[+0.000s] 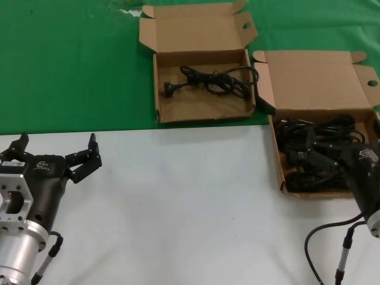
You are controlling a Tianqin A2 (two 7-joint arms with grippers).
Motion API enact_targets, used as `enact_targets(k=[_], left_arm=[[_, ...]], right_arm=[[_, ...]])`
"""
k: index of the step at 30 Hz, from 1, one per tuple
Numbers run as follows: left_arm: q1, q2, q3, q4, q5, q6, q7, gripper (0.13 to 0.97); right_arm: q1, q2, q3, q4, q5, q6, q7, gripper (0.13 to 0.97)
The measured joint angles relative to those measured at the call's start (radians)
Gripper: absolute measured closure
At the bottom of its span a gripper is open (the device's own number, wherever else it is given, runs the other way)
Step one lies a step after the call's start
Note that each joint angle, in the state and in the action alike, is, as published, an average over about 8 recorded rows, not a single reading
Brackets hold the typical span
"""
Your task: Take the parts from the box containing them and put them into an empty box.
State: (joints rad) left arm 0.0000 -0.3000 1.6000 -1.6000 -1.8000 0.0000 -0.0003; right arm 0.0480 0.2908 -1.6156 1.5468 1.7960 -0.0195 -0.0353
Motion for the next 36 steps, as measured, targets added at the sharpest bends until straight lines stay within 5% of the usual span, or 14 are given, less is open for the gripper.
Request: enact_targets(k=[36], left_arm=[[0.0, 0.0, 0.0, 0.0, 0.0, 0.0, 0.0, 0.132]], right_arm=[[0.0, 0.0, 0.0, 0.0, 0.0, 0.0, 0.0, 0.129]])
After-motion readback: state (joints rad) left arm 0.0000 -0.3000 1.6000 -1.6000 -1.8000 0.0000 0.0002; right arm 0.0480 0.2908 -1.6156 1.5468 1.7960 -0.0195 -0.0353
